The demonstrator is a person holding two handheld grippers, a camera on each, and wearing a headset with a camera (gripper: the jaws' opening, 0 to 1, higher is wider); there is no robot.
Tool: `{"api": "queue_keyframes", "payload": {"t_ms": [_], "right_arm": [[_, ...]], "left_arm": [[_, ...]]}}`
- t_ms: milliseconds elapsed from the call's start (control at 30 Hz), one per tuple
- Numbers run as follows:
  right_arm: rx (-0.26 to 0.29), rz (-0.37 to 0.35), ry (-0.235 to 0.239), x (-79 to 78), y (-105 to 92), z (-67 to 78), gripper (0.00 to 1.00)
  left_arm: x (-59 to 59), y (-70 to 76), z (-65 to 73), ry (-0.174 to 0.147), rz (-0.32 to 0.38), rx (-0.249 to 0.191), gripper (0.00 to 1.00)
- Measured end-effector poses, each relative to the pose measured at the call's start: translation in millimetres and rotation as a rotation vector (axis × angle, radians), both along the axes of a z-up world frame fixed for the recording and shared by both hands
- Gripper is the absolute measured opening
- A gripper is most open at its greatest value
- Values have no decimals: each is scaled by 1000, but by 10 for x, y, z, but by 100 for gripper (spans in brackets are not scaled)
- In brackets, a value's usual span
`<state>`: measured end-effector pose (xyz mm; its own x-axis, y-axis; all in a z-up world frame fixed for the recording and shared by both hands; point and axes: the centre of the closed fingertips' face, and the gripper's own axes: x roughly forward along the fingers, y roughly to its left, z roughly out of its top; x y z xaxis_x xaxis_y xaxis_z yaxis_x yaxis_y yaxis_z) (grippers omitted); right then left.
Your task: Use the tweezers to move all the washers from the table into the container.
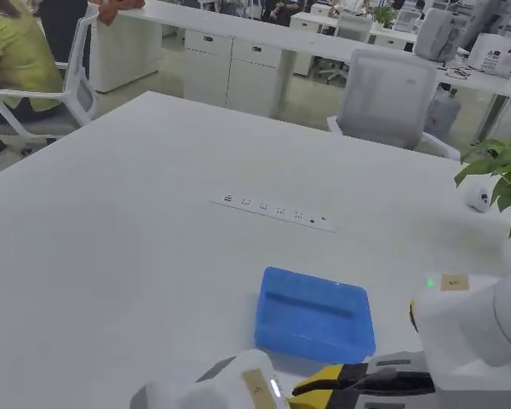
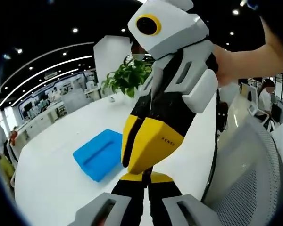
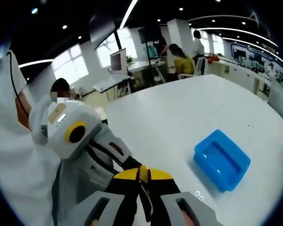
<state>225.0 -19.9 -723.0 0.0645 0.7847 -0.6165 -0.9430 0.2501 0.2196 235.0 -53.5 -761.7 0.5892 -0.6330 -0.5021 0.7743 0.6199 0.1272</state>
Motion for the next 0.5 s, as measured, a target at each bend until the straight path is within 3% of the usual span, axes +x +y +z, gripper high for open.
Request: {"api": "queue_keyframes", "payload": {"t_ms": [67,200,400,500], "right_arm": [[1,-7,5,16,-18,7,3],[20,-6,3,11,-58,30,7],[36,-18,32,17,-80,41,4],[25,-19,22,21,-85,27,5]], "left_arm": [[13,18,21,-38,-2,24,0],[43,76,7,-18,21,18,0],[73,108,52,-60,21,36,0],[76,106,49,-53,24,30,0]]}}
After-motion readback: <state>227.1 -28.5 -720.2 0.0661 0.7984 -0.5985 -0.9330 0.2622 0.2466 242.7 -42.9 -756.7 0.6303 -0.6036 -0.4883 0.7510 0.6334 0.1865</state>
